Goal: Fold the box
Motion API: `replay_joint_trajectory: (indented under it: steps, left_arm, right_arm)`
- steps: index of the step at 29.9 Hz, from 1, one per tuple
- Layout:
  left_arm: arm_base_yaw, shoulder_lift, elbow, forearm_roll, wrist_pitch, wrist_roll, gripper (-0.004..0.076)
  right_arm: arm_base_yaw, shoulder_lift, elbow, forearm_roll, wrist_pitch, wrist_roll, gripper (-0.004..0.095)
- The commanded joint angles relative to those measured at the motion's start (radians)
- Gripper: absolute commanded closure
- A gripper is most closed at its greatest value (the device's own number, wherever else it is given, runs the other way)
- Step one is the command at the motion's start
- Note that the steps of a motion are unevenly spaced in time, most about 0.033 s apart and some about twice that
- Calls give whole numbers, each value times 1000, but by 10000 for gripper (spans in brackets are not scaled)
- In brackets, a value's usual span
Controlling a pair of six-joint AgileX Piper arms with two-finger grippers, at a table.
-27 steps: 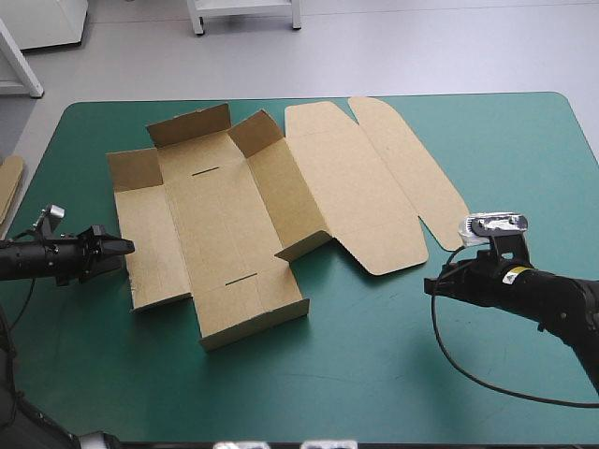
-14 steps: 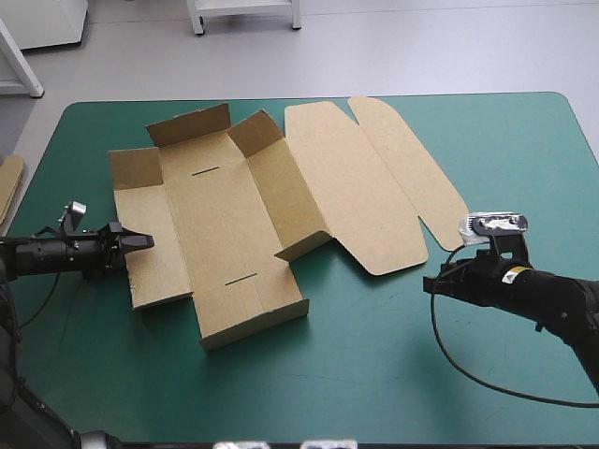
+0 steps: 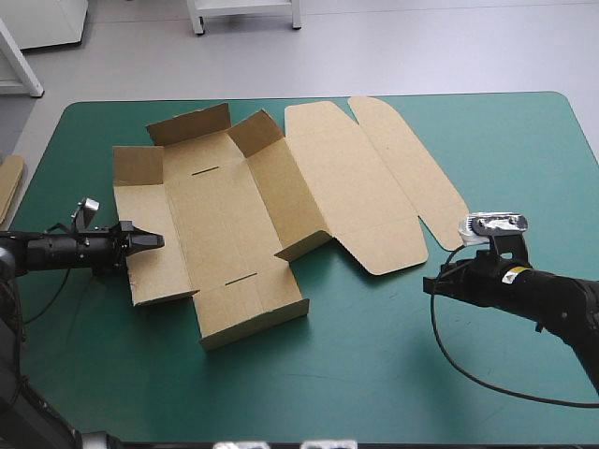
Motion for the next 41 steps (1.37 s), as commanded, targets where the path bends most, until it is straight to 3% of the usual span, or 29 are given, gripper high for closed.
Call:
replay_joint_trajectory:
  steps: [1, 4, 7, 8, 16, 25, 37, 41]
  left_arm:
    - [-15, -34, -22, -39, 111, -14, 374]
    - [-24, -34, -23, -49, 111, -16, 510]
    - [-32, -34, -24, -56, 111, -16, 718]
    - [-33, -34, -24, -59, 111, -16, 729]
    - [-55, -73, -37, -49, 111, -77, 732]
    - [-163, -177, -271, 184, 111, -312, 732]
    - [-500, -195, -554, 714, 109, -416, 732]
    - [-534, -195, -606, 826, 107, -417, 732]
  right_arm:
    - [-1, -8, -33, 21, -36, -12, 927]
    - [-1, -8, -33, 21, -34, -12, 927]
    - [-1, -8, -33, 21, -33, -12, 927]
    - [-1, -8, -33, 21, -33, -12, 927]
    - [-1, -8, -33, 21, -31, -12, 927]
    - [-1, -8, -33, 18, -16, -12, 927]
    - [-1, 17, -33, 21, -8, -12, 927]
    - [-1, 26, -33, 25, 2, -12, 927]
